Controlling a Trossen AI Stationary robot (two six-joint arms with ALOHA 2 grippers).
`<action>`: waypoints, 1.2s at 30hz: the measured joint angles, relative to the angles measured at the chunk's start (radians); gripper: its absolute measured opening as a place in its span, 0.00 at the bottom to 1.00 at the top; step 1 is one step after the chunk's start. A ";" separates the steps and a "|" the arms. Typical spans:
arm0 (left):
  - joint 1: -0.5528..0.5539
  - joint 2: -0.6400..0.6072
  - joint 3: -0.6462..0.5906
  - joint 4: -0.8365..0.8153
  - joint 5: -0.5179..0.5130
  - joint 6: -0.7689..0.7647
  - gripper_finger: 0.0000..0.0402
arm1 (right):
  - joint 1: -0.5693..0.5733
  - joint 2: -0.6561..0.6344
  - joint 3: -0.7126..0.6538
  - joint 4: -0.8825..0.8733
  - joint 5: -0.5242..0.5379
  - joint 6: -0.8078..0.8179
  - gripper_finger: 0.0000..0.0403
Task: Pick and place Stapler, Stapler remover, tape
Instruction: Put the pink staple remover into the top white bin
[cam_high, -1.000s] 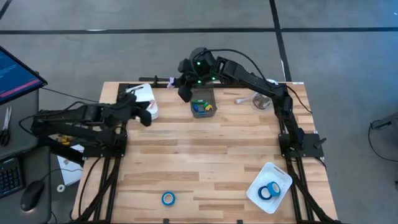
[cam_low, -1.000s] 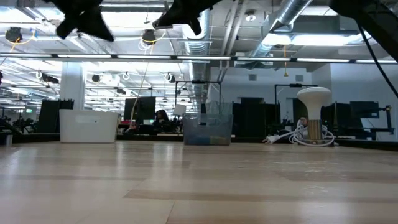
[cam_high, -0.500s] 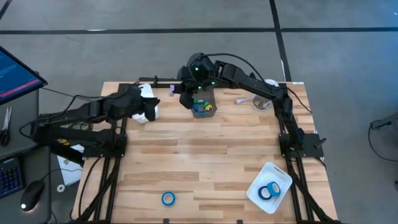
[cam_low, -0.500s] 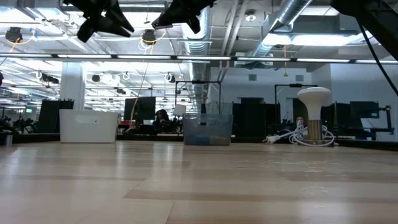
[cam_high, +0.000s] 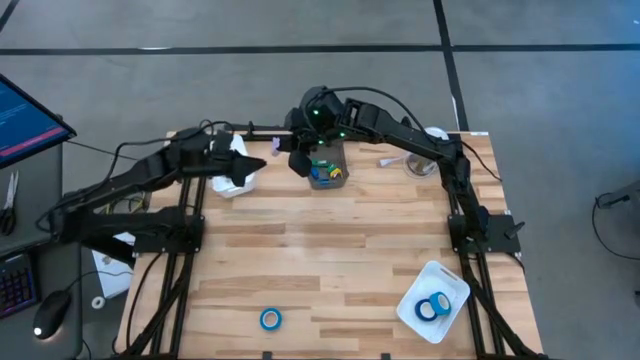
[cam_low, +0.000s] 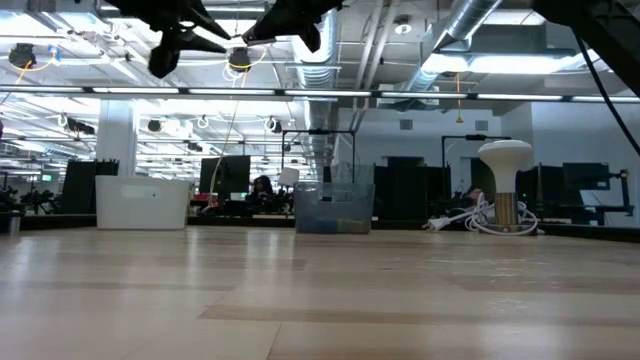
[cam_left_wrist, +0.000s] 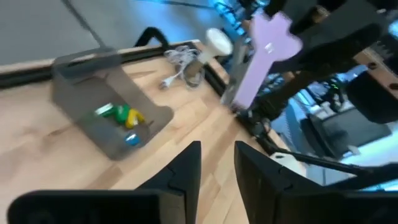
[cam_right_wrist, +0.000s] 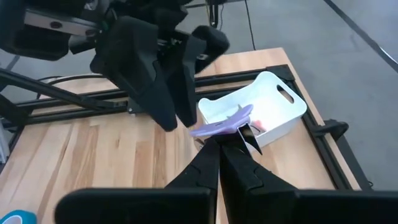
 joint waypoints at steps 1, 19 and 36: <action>0.000 0.007 0.000 0.016 0.011 0.016 0.22 | -0.003 0.000 0.000 -0.001 0.000 0.000 0.00; -0.003 0.047 0.000 0.180 0.071 0.024 0.21 | -0.015 0.000 0.000 -0.070 -0.056 0.003 0.00; -0.009 0.157 0.001 0.242 0.065 0.038 0.22 | -0.007 0.000 0.000 -0.065 -0.046 0.029 0.00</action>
